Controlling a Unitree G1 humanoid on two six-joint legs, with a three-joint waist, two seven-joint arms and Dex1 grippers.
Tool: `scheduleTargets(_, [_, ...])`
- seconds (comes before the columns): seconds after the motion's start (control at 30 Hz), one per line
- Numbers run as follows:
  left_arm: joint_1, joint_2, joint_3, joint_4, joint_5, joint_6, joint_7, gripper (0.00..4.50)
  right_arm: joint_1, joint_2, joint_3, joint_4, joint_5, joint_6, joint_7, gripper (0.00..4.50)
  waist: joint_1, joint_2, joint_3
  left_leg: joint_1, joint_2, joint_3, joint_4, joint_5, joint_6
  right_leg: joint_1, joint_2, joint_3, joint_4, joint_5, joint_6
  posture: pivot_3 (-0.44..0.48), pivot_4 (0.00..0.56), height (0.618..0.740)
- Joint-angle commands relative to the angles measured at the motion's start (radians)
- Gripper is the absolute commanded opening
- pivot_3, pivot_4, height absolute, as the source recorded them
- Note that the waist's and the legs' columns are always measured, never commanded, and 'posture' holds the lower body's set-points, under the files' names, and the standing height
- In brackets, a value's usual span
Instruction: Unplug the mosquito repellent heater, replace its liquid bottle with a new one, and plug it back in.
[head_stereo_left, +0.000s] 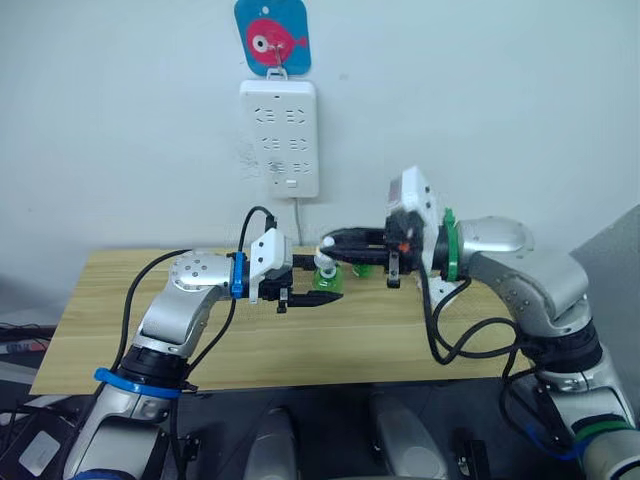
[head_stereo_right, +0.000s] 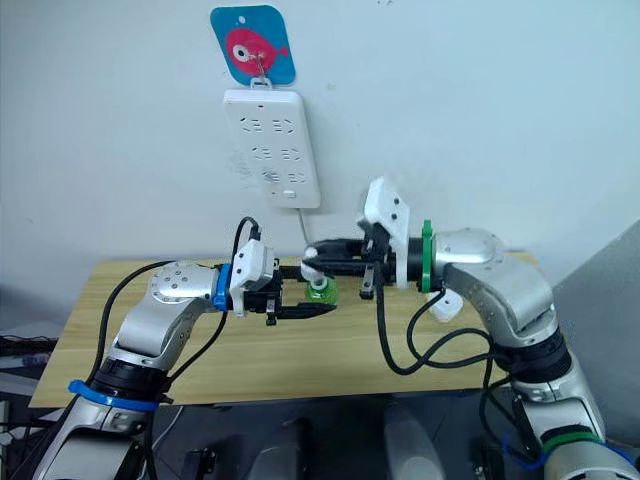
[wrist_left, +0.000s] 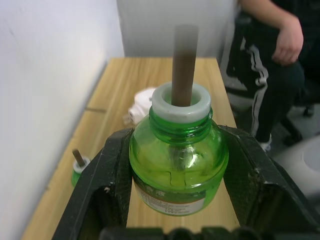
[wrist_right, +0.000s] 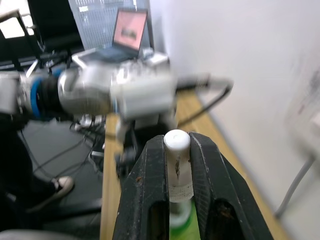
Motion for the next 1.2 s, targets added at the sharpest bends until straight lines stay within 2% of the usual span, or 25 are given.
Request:
scheduleTargets(0.03, [0.024,0.031,0.001,0.032,0.042,-0.047,0.001,2.25,-0.018,-0.007,-0.071,-0.025,0.051,0.021,-0.026,0.26,0.000,0.000,0.000,0.000,0.000,0.000,0.000,0.000,0.000,0.000,0.000,0.000,0.000,0.000,0.000,-0.163,0.202,0.736])
scheduleTargets(0.1, [0.037,0.047,0.020,0.077,0.076,-0.081,0.034,2.25,0.043,-0.044,-0.041,-0.033,-0.001,0.006,-0.030,0.26,0.000,0.000,0.000,0.000,0.000,0.000,0.000,0.000,0.000,0.000,0.000,0.000,0.000,0.000,0.000,-0.162,0.209,0.736])
scheduleTargets(0.17, [0.060,0.072,0.041,0.102,0.099,-0.099,0.060,2.25,0.166,-0.078,0.044,-0.033,-0.101,-0.069,-0.032,0.26,0.006,0.000,0.000,0.000,0.000,0.000,0.000,0.000,0.000,0.000,0.000,0.000,-0.001,0.000,0.000,-0.154,0.218,0.736])
scheduleTargets(0.3, [0.120,0.111,0.062,0.064,0.090,-0.098,0.063,2.25,0.341,-0.010,0.150,0.126,-0.333,-0.332,-0.158,0.26,0.005,0.000,0.000,0.000,0.000,0.001,-0.002,0.000,0.001,0.000,0.000,0.001,-0.002,0.000,0.000,-0.119,0.221,0.736])
scheduleTargets(0.4, [0.143,0.126,0.078,0.032,0.078,-0.081,0.064,2.25,0.409,0.059,0.179,0.302,-0.489,-0.578,-0.270,0.26,0.006,0.000,0.000,0.000,0.000,0.003,-0.001,0.000,0.000,-0.001,0.000,0.003,-0.001,0.000,0.000,-0.093,0.231,0.736])
scheduleTargets(0.63, [0.187,0.158,0.095,-0.032,0.057,-0.041,0.062,2.25,0.384,0.208,0.116,0.713,-0.593,-0.900,-0.425,0.26,0.015,0.000,0.002,0.002,0.001,0.004,-0.003,0.000,0.000,-0.001,0.000,0.003,-0.001,0.000,0.000,-0.066,0.256,0.736])
scheduleTargets(0.83, [0.200,0.171,0.095,-0.078,0.044,-0.008,0.060,2.25,0.315,0.261,0.074,0.974,-0.613,-0.980,-0.448,0.26,0.034,0.001,0.004,0.003,0.001,0.005,-0.003,0.000,0.000,0.000,0.000,0.004,-0.001,0.000,0.000,-0.043,0.262,0.736])
scheduleTargets(1.0, [0.196,0.171,0.094,-0.088,0.038,0.004,0.057,2.25,0.290,0.275,0.037,1.077,-0.606,-1.018,-0.450,0.26,0.048,0.001,0.005,0.003,0.001,0.005,-0.003,0.000,0.000,0.000,0.000,0.005,-0.001,0.000,0.000,-0.058,0.272,0.736])
scheduleTargets(1.03, [0.191,0.168,0.091,-0.083,0.039,0.004,0.056,2.25,0.289,0.276,0.030,1.090,-0.603,-1.026,-0.442,0.99,0.048,0.001,0.005,0.004,0.001,0.005,-0.003,0.000,0.000,0.000,0.000,0.005,-0.001,0.000,0.000,-0.058,0.272,0.736])
scheduleTargets(1.13, [0.174,0.156,0.082,-0.061,0.042,-0.003,0.054,2.25,0.299,0.284,-0.007,1.068,-0.560,-1.032,-0.410,1.99,0.050,0.002,0.006,0.004,0.001,0.006,-0.003,0.000,0.000,0.000,0.000,0.006,-0.001,-0.001,0.000,-0.092,0.269,0.736])
scheduleTargets(1.2, [0.154,0.144,0.074,-0.042,0.040,-0.006,0.048,2.25,0.322,0.281,-0.019,0.970,-0.536,-1.003,-0.386,2.71,0.050,0.004,0.008,0.004,0.001,0.006,-0.003,0.000,0.000,0.000,0.000,0.006,-0.001,-0.001,0.000,-0.092,0.269,0.736])
